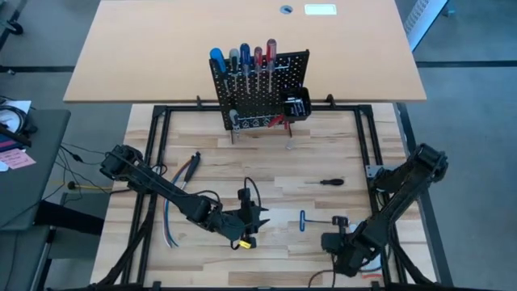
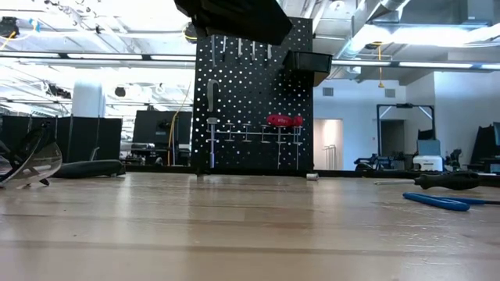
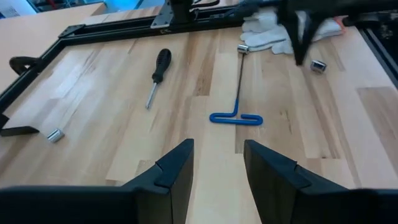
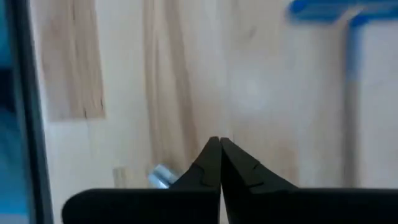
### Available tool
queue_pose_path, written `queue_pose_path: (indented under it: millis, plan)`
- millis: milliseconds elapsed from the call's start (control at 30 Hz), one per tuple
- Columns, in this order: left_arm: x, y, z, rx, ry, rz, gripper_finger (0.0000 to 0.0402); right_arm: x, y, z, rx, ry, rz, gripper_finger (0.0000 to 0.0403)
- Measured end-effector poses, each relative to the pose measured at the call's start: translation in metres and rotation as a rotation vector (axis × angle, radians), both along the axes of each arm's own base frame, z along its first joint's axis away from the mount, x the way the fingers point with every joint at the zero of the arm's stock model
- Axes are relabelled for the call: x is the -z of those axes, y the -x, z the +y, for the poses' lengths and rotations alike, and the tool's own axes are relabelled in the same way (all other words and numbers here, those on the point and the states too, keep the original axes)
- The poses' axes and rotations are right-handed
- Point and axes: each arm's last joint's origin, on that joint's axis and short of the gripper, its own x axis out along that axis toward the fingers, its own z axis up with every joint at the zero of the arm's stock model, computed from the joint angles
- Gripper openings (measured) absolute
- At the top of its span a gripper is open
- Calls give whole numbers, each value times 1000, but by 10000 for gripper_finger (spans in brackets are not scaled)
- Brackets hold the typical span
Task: Hang tools onto peg board
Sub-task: Put the socket into the black bin on the pegboard
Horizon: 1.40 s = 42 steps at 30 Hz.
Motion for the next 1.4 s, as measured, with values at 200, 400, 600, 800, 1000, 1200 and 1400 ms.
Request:
queue_pose_path:
  millis: [200,400,600,800,1000,1200,1400]
  plan:
    - [0,4,-7,24,-10,6,136,-29,5,-19,14,-85,58,59]
    - [1,4,-7,21,-8,12,136,-29,14,3,-266,-172,56,190]
    - [3,5,-7,16,-4,28,136,1,19,28,-476,-55,110,248]
    - [2,5,-7,16,-2,25,136,23,12,45,-542,21,167,222]
    - [2,5,-7,15,0,20,136,30,13,49,-524,60,229,187]
    - [2,5,-7,15,1,19,136,28,13,47,-519,63,236,142]
    - [2,5,-7,15,-1,23,136,28,11,45,-483,69,231,68]
